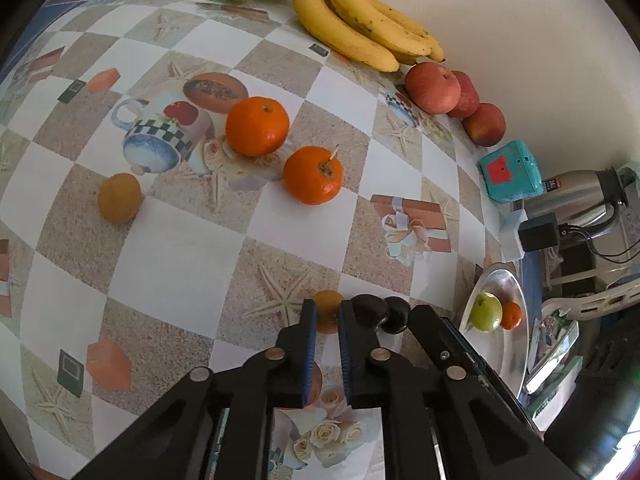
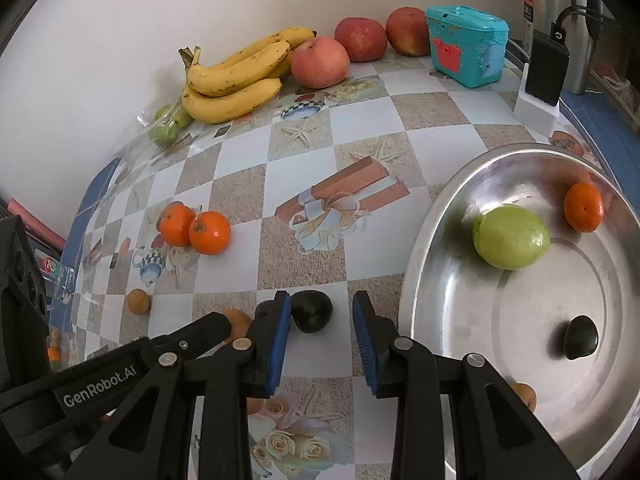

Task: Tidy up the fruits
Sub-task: 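Close the left tool on a brown kiwi while the right tool grasps a dark plum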

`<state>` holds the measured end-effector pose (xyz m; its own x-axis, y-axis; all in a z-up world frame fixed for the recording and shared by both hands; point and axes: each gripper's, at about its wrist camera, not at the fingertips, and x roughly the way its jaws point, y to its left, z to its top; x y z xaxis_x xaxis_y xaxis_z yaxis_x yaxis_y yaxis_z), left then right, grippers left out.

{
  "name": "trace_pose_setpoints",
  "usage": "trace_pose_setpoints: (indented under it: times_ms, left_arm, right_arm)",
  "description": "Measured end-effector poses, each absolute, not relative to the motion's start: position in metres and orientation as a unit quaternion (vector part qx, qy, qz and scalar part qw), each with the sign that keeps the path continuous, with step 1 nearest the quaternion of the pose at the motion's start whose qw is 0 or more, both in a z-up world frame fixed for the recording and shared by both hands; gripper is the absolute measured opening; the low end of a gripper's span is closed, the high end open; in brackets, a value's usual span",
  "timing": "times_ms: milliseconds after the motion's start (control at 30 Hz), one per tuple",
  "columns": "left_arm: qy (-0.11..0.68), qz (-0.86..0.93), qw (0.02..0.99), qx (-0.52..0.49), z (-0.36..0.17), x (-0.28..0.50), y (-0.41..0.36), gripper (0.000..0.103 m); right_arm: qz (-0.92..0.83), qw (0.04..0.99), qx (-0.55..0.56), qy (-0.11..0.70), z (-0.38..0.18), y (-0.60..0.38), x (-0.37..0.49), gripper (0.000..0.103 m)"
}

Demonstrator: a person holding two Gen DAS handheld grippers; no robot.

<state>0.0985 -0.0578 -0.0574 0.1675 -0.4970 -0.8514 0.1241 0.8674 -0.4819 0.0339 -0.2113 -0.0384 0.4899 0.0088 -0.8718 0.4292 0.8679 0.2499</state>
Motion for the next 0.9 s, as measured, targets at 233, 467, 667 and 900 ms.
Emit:
trace_pose_setpoints:
  times_ms: [233,467,667,900]
  left_arm:
    - [0.612,-0.197,0.749,-0.157,-0.058,0.1,-0.053,0.01]
    - [0.61,-0.149,0.757,-0.179,-0.058,0.106,-0.029,0.011]
    - [0.601,-0.139,0.763,-0.192,-0.052,0.109,-0.018,0.011]
    - [0.609,-0.157,0.756,-0.181,-0.055,0.107,-0.03,0.027]
  right_arm:
    - [-0.124,0.83,0.226,0.494,-0.041,-0.211,0.035,0.034]
    - [-0.123,0.829,0.231,0.495,-0.044,-0.211,0.037,0.033]
    - [-0.124,0.825,0.229,0.502,-0.048,-0.21,0.04,0.033]
    - [-0.114,0.824,0.24,0.5,-0.049,-0.21,0.041,0.023]
